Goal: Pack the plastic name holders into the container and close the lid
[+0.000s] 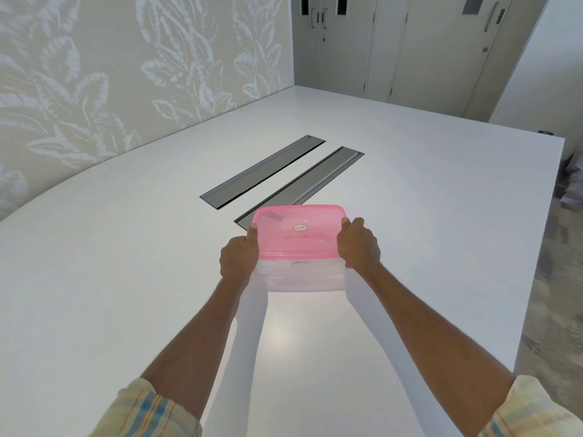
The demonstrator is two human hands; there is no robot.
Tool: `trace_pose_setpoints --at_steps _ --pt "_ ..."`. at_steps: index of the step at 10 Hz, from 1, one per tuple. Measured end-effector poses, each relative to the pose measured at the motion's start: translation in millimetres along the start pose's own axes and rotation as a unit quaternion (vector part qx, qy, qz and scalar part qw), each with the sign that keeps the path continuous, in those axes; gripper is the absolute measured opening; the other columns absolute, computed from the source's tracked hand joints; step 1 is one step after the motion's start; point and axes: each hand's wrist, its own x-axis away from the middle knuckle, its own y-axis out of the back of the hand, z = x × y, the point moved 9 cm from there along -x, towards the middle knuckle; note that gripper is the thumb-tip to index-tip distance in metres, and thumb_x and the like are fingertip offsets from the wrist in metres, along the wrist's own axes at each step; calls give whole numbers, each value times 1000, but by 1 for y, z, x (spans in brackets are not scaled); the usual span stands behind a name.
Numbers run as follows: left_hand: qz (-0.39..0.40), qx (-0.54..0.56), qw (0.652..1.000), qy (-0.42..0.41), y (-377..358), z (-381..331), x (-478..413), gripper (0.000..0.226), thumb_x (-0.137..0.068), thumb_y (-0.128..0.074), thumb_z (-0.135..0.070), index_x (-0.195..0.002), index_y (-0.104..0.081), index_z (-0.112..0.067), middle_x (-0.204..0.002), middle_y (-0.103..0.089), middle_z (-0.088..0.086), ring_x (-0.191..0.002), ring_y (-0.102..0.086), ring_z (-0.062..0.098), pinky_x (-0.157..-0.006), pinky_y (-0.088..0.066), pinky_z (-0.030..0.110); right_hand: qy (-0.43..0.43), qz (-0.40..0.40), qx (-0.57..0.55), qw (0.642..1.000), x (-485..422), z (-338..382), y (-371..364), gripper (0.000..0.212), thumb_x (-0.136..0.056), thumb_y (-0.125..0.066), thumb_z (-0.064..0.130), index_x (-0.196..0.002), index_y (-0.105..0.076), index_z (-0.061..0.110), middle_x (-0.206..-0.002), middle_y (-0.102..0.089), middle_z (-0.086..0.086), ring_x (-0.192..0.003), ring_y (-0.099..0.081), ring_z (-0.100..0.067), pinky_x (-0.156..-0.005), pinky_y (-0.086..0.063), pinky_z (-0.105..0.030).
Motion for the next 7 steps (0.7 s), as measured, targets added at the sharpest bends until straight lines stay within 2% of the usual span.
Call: trace_pose_setpoints --at_steps 1,2,3,4,5,6,7 --pt "4 19 1000 4 1 1 1 71 -97 -29 -76 -73 -62 -17 -85 -71 10 -88 -72 38 -88 -61 46 9 1 26 1000 -1 1 3 48 -109 -21 46 -118 -51 9 -108 -73 -15 -92 -74 -42 -89 -57 -46" --pt "6 42 999 10 1 1 3 71 -94 -31 -76 -73 -64 -16 -78 -68 7 -72 -69 32 -87 -63 49 10 1 39 999 -2 1 3 49 -108 -20 48 -119 -52 12 -109 -73 -13 -93 -74 -38 -90 -54 -42" --pt "5 57 998 22 2 1 7 70 -93 -33 -77 -74 -63 -17 -78 -66 6 -65 -67 29 -86 -64 50 -2 4 34 999 0 -1 2 51 -108 -19 50 -121 -51 13 -109 -73 -13 -95 -74 -37 -89 -52 -42" --pt "9 55 997 47 4 1 20 74 -91 -32 -81 -83 -65 -15 -77 -66 6 -68 -73 29 -85 -64 49 -18 -2 33 999 6 0 4 54 -108 -21 53 -123 -50 11 -113 -73 -15 -104 -71 -38 -81 -44 -41" --pt "9 44 998 51 7 1 25 83 -91 -29 -83 -98 -68 -10 -86 -69 7 -79 -75 32 -87 -63 46 -10 -20 42 999 9 3 9 53 -109 -25 52 -124 -51 9 -117 -72 -15 -109 -68 -39 -77 -39 -41" --pt "-37 12 999 23 19 7 32 80 -95 -32 -80 -111 -64 -9 -104 -68 8 -100 -67 34 -87 -55 42 23 -57 61 996 10 7 16 53 -107 -33 57 -123 -49 9 -117 -70 -15 -109 -68 -39 -75 -38 -41" --pt "-81 3 997 -16 31 8 40 71 -97 -39 -76 -115 -62 -11 -112 -69 8 -110 -66 35 -88 -51 42 61 -68 82 992 14 17 25 61 -103 -37 63 -126 -48 8 -120 -66 -14 -111 -65 -38 -78 -42 -42"
